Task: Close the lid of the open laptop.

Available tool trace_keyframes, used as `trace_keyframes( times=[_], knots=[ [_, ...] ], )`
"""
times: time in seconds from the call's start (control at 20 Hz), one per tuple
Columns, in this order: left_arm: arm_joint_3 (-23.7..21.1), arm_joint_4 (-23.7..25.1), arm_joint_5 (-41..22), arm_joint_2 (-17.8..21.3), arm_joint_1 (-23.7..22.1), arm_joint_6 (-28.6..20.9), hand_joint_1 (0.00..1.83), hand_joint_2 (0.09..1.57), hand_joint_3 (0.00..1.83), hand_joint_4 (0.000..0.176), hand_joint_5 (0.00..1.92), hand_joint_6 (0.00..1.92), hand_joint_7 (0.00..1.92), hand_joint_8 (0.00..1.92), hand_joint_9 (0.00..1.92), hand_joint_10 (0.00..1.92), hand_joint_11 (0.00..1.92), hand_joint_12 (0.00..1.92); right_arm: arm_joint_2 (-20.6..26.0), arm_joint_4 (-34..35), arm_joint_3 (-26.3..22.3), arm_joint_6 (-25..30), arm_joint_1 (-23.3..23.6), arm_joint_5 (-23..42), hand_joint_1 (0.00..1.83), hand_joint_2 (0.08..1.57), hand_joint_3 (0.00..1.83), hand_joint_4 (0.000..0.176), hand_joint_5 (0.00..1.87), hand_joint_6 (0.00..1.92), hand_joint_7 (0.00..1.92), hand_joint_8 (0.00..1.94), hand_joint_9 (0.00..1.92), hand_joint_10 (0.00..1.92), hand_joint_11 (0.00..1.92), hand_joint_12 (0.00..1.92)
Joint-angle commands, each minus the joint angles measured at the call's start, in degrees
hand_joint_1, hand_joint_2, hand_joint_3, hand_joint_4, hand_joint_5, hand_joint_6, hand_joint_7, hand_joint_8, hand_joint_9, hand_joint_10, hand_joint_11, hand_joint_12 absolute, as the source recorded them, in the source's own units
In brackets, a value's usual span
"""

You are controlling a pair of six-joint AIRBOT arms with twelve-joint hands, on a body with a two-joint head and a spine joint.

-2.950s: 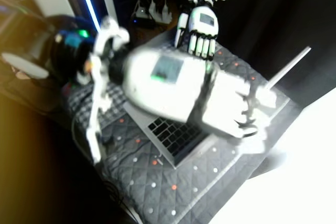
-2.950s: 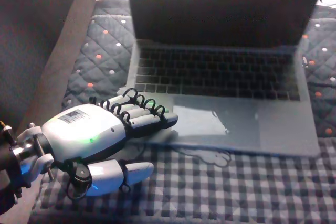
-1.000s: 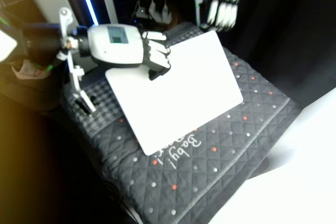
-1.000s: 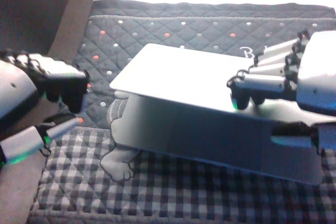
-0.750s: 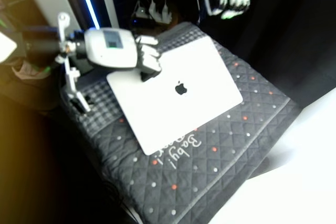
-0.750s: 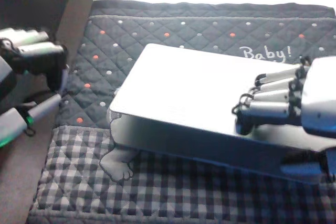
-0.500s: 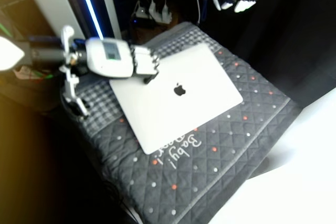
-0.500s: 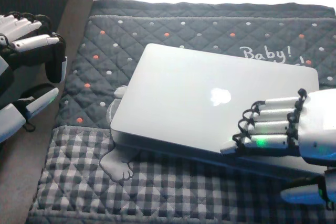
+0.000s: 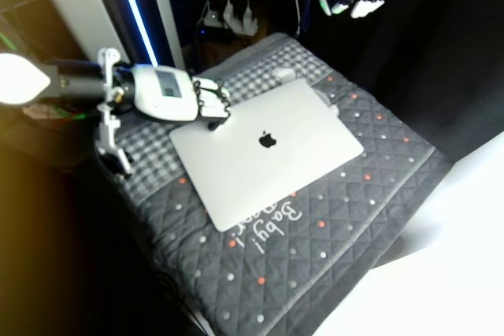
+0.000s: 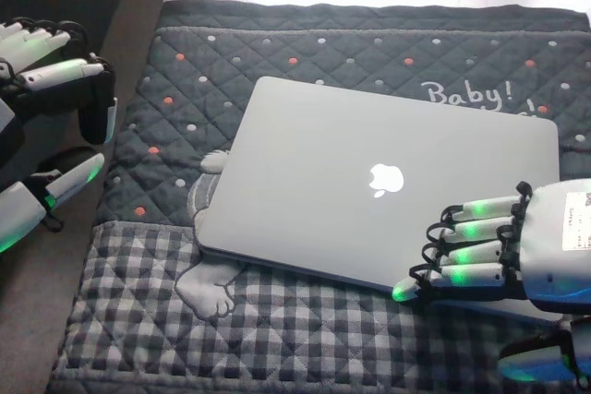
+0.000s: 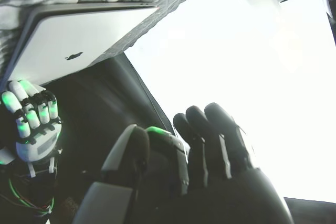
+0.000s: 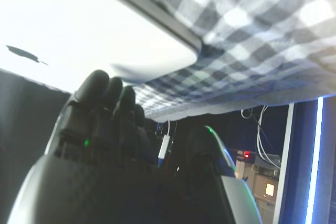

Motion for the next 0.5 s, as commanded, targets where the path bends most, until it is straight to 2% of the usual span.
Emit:
trace_keyframes(
  times=[0.0, 0.2, 0.35, 0.4, 0.45],
  knots=[
    [0.3, -0.2, -7.5, 0.3, -0.4, 0.3, 0.87, 1.41, 0.00, 0.000, 0.47, 1.73, 0.19, 1.38, 0.15, 1.57, 0.08, 1.92, 0.7, 1.9, 0.0, 0.1, 0.1, 3.5, 0.23, 1.42, 0.00, 0.000, 0.00, 0.38, 0.27, 0.09, 0.16, 0.78, 0.02, 1.69],
    [0.3, -0.2, -7.6, 0.3, -0.4, 0.3, 0.83, 1.42, 0.00, 0.000, 0.46, 1.75, 0.20, 1.38, 0.17, 1.56, 0.06, 1.92, 1.2, 1.9, 0.0, 0.1, 0.1, 2.9, 0.21, 1.43, 0.00, 0.000, 0.05, 0.35, 0.34, 0.02, 0.27, 0.52, 0.00, 1.62],
    [0.4, -0.4, -7.9, 0.3, -0.4, 0.3, 0.85, 1.42, 0.00, 0.000, 0.45, 1.75, 0.18, 1.41, 0.14, 1.57, 0.02, 1.92, 1.8, 1.9, -0.1, 0.1, 0.1, 2.8, 0.24, 1.43, 0.00, 0.000, 0.10, 0.34, 0.41, 0.02, 0.31, 0.52, 0.06, 1.67],
    [0.4, -0.4, -8.0, 0.3, -0.4, 0.3, 0.86, 1.42, 0.00, 0.000, 0.46, 1.75, 0.19, 1.40, 0.14, 1.58, 0.03, 1.92, 1.9, 2.1, -0.1, 0.1, 0.1, 2.9, 0.37, 1.46, 0.01, 0.000, 0.03, 0.43, 0.35, 0.01, 0.10, 0.78, 0.01, 1.67],
    [0.4, -0.4, -8.0, 0.3, -0.4, 0.3, 0.84, 1.43, 0.00, 0.000, 0.45, 1.76, 0.21, 1.39, 0.15, 1.58, 0.02, 1.92, 2.1, 2.3, -0.3, -0.1, 0.1, 2.9, 0.39, 1.47, 0.00, 0.000, 0.01, 0.50, 0.31, 0.01, 0.02, 0.76, 0.00, 1.42]
  ],
)
